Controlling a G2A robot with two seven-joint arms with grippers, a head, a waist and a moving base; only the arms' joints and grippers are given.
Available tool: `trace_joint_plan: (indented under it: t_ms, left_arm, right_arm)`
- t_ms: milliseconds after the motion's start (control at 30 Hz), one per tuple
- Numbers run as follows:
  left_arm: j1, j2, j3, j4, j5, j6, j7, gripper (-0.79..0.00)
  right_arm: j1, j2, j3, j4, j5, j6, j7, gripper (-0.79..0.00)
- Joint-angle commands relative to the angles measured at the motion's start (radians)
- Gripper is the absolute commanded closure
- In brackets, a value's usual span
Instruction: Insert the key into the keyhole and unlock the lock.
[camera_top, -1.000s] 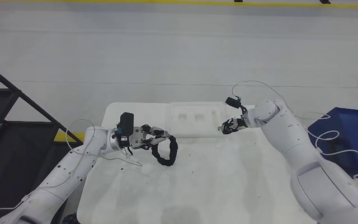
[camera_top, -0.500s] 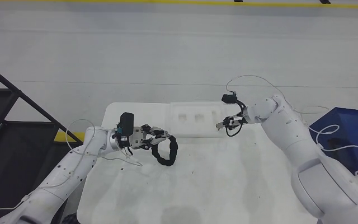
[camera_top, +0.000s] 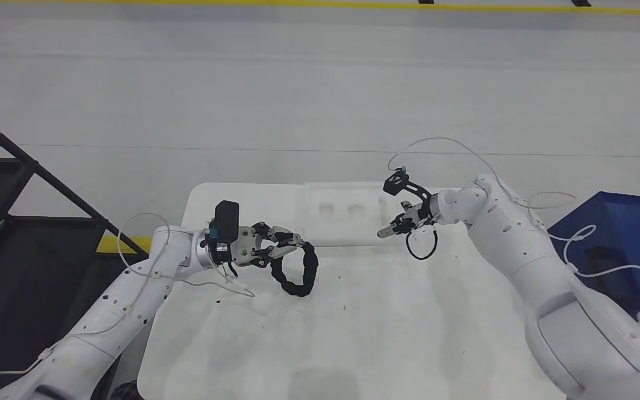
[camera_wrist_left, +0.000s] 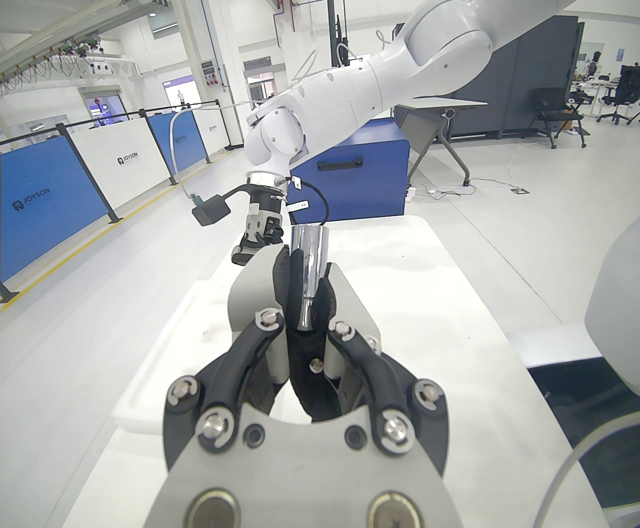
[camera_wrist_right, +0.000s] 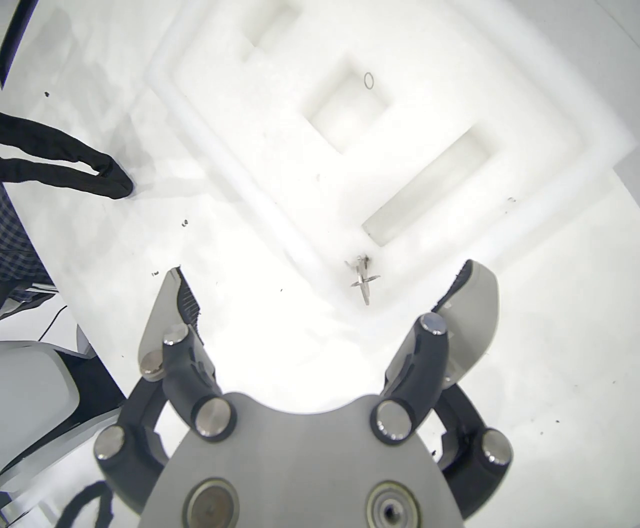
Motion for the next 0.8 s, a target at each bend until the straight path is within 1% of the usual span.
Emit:
trace_joint_plan:
  t_ms: [0,167,233,433,600,700,733,767]
  left_arm:
    - [0.0,0.0,0.0,0.0,0.0,0.0,0.0,0.0]
    - [0.0,0.0,0.0,0.0,0.0,0.0,0.0,0.0]
    - [0.0,0.0,0.0,0.0,0.0,0.0,0.0,0.0]
    - [0.0,0.0,0.0,0.0,0.0,0.0,0.0,0.0]
    - [0.0,0.0,0.0,0.0,0.0,0.0,0.0,0.0]
    - [0.0,0.0,0.0,0.0,0.0,0.0,0.0,0.0]
    - [0.0,0.0,0.0,0.0,0.0,0.0,0.0,0.0]
    - [0.0,0.0,0.0,0.0,0.0,0.0,0.0,0.0]
  right_arm:
    - [0.0,0.0,0.0,0.0,0.0,0.0,0.001,-0.785]
    - [0.0,0.0,0.0,0.0,0.0,0.0,0.001,-0.785]
    - [-0.009,0.002,-0.004,-0.019,-0.023,0.003,-0.02,-0.785]
    - [-0.008,0.028,-0.008,-0.025,-0.141,-0.084,-0.075,-0.785]
    - [0.005,0.032,-0.022,-0.02,-0.213,-0.125,-0.099,-0.785]
    - [0.014,0.031,-0.033,-0.022,-0.257,-0.144,-0.127,-0.613]
    - [0.015,0.03,-0.037,-0.023,-0.27,-0.151,-0.142,-0.52]
    - [0.016,0.029,-0.041,-0.022,-0.284,-0.158,-0.155,-0.474]
